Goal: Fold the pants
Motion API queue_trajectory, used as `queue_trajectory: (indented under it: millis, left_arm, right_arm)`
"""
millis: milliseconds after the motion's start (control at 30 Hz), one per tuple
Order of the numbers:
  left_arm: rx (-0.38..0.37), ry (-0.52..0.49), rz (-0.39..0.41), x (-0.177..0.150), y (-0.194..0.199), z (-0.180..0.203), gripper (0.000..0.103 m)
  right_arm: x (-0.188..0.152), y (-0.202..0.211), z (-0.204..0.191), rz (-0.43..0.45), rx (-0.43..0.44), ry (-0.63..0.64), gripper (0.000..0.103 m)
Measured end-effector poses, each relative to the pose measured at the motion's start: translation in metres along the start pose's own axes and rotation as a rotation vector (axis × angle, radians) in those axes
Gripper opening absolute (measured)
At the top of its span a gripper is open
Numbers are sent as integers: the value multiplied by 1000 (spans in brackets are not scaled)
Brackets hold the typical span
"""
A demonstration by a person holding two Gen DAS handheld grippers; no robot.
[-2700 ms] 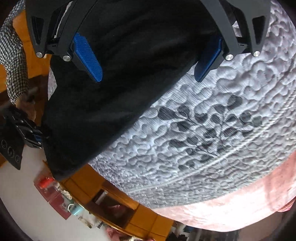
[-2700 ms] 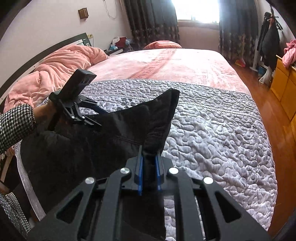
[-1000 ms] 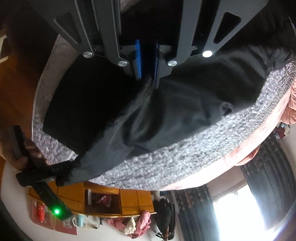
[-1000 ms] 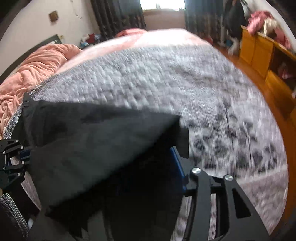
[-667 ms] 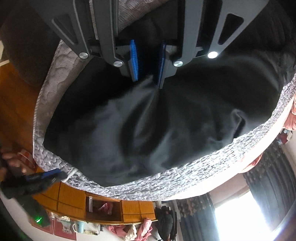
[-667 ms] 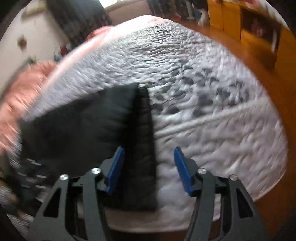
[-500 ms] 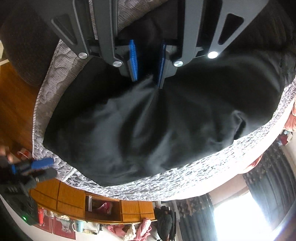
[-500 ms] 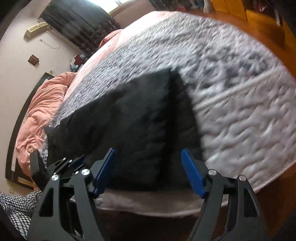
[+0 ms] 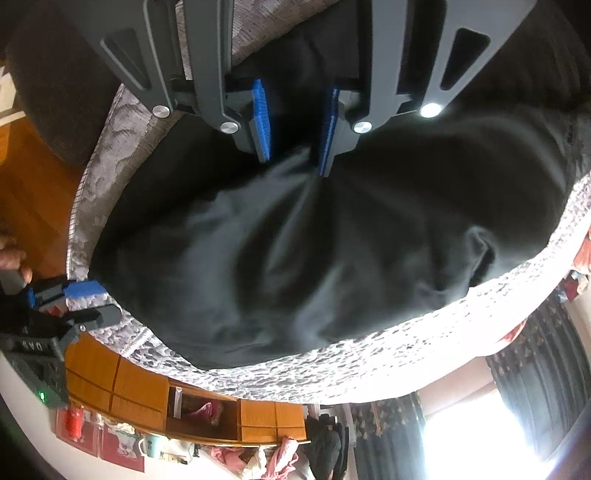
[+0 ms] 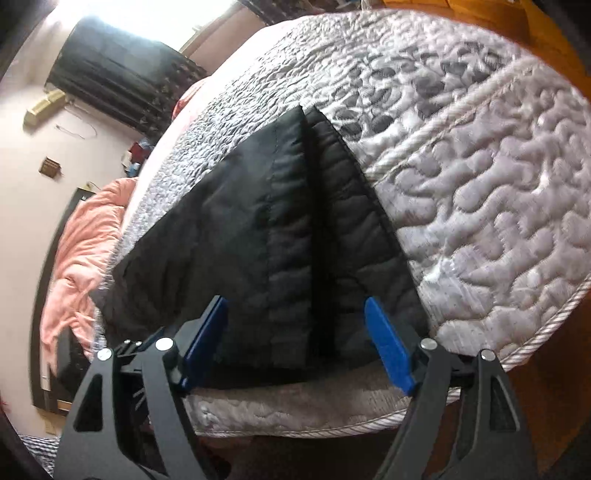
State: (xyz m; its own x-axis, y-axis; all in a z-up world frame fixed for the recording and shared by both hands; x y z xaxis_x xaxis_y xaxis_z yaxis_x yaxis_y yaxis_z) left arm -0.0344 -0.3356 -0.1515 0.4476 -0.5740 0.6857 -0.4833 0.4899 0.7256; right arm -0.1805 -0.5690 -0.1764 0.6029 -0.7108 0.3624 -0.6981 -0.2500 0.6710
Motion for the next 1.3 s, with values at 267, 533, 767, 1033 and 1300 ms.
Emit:
queue_trajectory:
  millis: [267, 533, 767, 1033, 1300]
  left_arm:
    - [-17, 60, -18, 3, -3, -6, 32]
    - [-42, 74, 41, 16, 14, 11, 32]
    - [-79, 94, 12, 8, -3, 20, 32]
    - [-107, 135, 11, 3, -8, 11, 33]
    - [-165, 183, -12, -4, 14, -6, 40]
  right_arm:
    - [0, -15, -21, -15, 41, 67, 19]
    - [17, 18, -32, 69, -36, 125, 9]
    - [9, -17, -3, -9, -194, 46, 20]
    - [9, 13, -82, 102, -305, 256, 33]
    - [-11, -78, -102, -186, -214, 217, 26]
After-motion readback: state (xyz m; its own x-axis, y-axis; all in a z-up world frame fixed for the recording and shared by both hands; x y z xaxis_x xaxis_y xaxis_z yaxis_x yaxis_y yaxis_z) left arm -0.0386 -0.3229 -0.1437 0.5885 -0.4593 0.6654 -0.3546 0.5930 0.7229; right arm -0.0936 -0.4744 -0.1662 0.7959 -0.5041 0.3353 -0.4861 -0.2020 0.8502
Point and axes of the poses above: each gripper's, at about its wrist camera, not at the fingertips, and y roughly against the way its jaws point, z to its right, x to its top, the point moved 2 cm from there along -y, roughly the way its jaws point, and after that the axes turned 6 degrees about z, right-handed, at the moved point
